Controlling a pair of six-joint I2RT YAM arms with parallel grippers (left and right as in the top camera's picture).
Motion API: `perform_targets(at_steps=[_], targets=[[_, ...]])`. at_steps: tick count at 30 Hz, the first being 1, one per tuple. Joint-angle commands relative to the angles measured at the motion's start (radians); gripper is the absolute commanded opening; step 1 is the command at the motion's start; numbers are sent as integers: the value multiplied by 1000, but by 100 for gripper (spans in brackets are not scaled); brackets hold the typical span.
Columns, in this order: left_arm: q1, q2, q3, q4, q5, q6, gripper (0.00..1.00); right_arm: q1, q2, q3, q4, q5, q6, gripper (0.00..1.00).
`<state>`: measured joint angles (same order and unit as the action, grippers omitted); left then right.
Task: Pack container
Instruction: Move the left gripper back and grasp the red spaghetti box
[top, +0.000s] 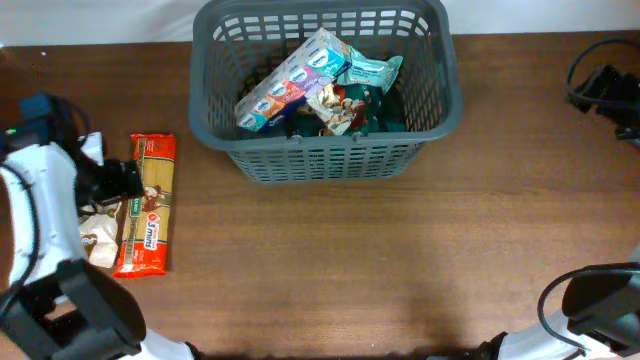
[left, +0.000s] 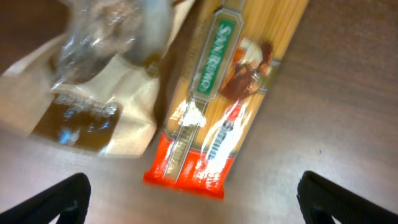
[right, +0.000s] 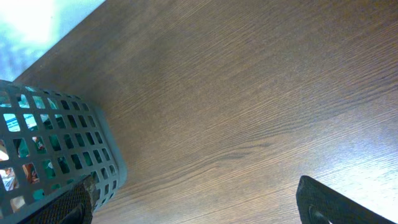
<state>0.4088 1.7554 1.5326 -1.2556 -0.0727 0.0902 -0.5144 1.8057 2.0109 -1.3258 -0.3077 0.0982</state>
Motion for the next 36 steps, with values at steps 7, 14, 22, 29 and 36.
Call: perform_targets(at_steps=[7,14,22,29,36], targets=[[-64,238,-60,143,2,125,84,4,-11,-2,-3,2,0,99],[-64,339,-60,172,10,151,79,4,-11,-2,-2,2,0,99],[-70,371,-58,167,7,166,9,4,-11,-2,-2,2,0,99],[-79,365,150,-67,32,166,2,4,-11,-2,-2,2,0,99],[-86,363,777,-387,32,166,2,4,-11,-2,-5,2,0,99]])
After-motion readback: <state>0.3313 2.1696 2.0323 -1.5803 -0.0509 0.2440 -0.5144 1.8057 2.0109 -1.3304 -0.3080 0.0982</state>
